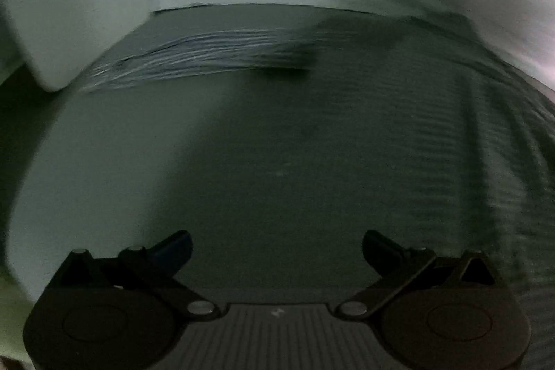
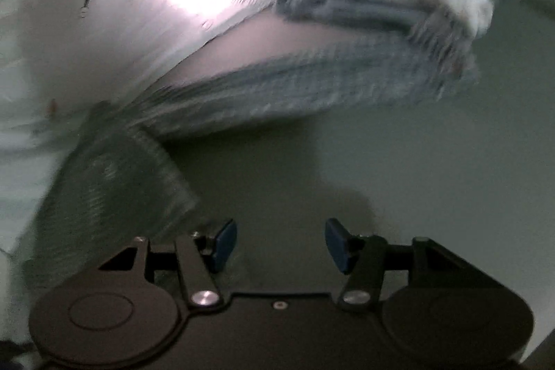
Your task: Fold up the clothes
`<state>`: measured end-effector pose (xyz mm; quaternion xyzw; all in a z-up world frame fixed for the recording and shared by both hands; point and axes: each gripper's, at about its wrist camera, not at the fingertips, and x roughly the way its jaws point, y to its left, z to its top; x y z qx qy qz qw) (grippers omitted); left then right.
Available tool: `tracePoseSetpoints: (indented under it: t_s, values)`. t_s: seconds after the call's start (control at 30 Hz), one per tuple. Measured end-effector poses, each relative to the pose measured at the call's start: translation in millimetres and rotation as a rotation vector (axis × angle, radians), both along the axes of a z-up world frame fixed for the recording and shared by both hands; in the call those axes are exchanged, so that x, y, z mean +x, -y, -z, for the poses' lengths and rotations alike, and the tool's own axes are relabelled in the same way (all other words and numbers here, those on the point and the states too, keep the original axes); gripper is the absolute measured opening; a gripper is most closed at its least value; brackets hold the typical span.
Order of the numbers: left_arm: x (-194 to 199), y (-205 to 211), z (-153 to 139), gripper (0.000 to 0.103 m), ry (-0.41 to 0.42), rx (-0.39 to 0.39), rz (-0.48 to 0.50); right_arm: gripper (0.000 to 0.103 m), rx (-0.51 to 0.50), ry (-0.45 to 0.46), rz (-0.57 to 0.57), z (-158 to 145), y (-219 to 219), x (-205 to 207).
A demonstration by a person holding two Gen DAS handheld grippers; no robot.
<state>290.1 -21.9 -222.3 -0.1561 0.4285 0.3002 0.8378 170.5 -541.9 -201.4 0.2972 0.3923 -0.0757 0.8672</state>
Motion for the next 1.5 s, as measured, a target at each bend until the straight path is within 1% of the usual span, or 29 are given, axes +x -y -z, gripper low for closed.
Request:
tracePoseSetpoints:
  t_s: [0.07,0.1,0.2,0.23,0.27,0.3,0.33,0.37,0.4,0.43,0.47,0.53,0.57,0.67,0.73,0.83,0.9,0.97,1.07,1.1,1.13,1.17,1.2,1.27,1.3,1.33,1.37,1.4,1.5]
  values:
    - [-20.4,-15.5,4.9,0.103,0.013,-0.049,-0.023,0.060,0.050,-0.016,-0.010,4.0,-13.2,-5.2]
    - [-25.3,-17.7,8.8,0.103,0.011,-0.068,-0.019,0.060,0.037,-0.027,-0.017,5.1,-20.4,-6.2]
    - [-40.3,-24.0,20.6,0.102,0.004,-0.126,-0.007,0.058,-0.077,-0.053,-0.036,7.3,-41.5,-4.7]
    - [-42.4,-23.1,24.2,0.101,-0.001,-0.128,-0.003,0.053,-0.121,-0.062,-0.047,7.1,-48.1,-3.9]
    - [-42.6,-20.0,27.7,0.097,-0.009,-0.118,0.002,0.051,-0.167,-0.078,-0.064,6.3,-53.7,-2.1]
    - [-42.8,-17.0,31.2,0.094,-0.018,-0.109,0.006,0.043,-0.213,-0.095,-0.082,5.2,-58.8,0.2]
    - [-42.5,-12.3,32.4,0.088,-0.022,-0.089,0.010,0.032,-0.248,-0.112,-0.097,3.5,-64.1,1.9]
    - [-41.8,-6.4,32.2,0.074,-0.023,-0.062,0.013,0.024,-0.259,-0.119,-0.102,0.7,-68.3,-1.3]
    - [-42.0,-2.0,31.5,0.065,-0.014,-0.045,0.024,0.010,-0.251,-0.115,-0.098,-2.4,-70.5,-6.6]
    - [-41.2,1.3,29.6,0.045,0.000,-0.037,0.036,0.005,-0.234,-0.106,-0.086,-5.0,-71.5,-10.4]
    - [-39.9,3.4,27.8,0.021,0.010,-0.039,0.046,0.004,-0.227,-0.096,-0.068,-7.8,-72.7,-14.8]
    - [-38.4,5.4,25.3,0.001,0.022,-0.058,0.062,0.002,-0.239,-0.083,-0.033,-12.6,-76.3,-22.3]
    - [-37.2,4.3,24.2,0.000,0.021,-0.063,0.065,0.002,-0.250,-0.082,-0.023,-15.7,-78.3,-26.0]
    - [-41.8,-5.6,11.6,0.000,0.043,-0.085,0.049,0.002,-0.257,-0.073,0.001,-32.5,-79.6,-42.1]
    - [-53.9,-11.3,-8.0,0.000,0.088,-0.098,0.021,0.002,-0.252,-0.056,0.023,-52.8,-76.8,-58.3]
    - [-66.8,-20.7,-27.9,0.000,0.128,-0.099,-0.001,0.002,-0.179,-0.052,0.059,-71.5,-66.9,-82.6]
    - [-62.3,-25.5,-17.2,0.001,0.079,-0.086,-0.007,0.002,-0.156,-0.097,0.060,-60.9,-64.2,-87.6]
    - [-55.3,-27.3,3.7,0.002,0.006,-0.096,-0.033,0.002,-0.152,-0.192,0.031,-33.0,-63.8,-82.4]
    - [-56.2,-25.9,12.2,0.008,-0.014,-0.127,-0.082,0.007,-0.170,-0.285,-0.010,-10.7,-69.9,-68.7]
    - [-57.6,-24.0,9.5,0.013,-0.002,-0.130,-0.093,0.013,-0.199,-0.297,-0.032,-11.6,-72.9,-64.0]
    - [-58.6,-22.5,6.5,0.025,0.008,-0.128,-0.100,0.027,-0.238,-0.292,-0.051,-15.3,-76.2,-59.4]
    - [-59.6,-21.2,4.1,0.033,0.014,-0.120,-0.106,0.036,-0.275,-0.275,-0.069,-20.1,-79.4,-54.2]
    - [-60.2,-19.6,2.5,0.035,0.018,-0.113,-0.111,0.048,-0.311,-0.254,-0.088,-24.7,-82.0,-47.4]
    - [-61.0,-16.3,0.2,0.040,0.022,-0.100,-0.121,0.052,-0.372,-0.210,-0.131,-31.8,-85.8,-32.2]
    - [-61.7,-13.8,-1.6,0.044,0.027,-0.098,-0.131,0.058,-0.392,-0.186,-0.159,-33.0,-88.0,-24.0]
    - [-64.0,-10.1,-4.2,0.052,0.039,-0.097,-0.147,0.070,-0.411,-0.160,-0.188,-33.8,-90.9,-15.7]
    - [-68.6,-7.5,-6.9,0.062,0.054,-0.100,-0.162,0.076,-0.420,-0.134,-0.222,-33.3,-95.2,-7.2]
    - [-71.6,-5.3,-10.4,0.067,0.065,-0.100,-0.174,0.084,-0.424,-0.108,-0.258,-32.2,-100.2,1.5]
    - [-75.5,1.9,-22.7,0.076,0.092,-0.091,-0.201,0.098,-0.406,-0.037,-0.360,-26.4,-116.9,23.7]
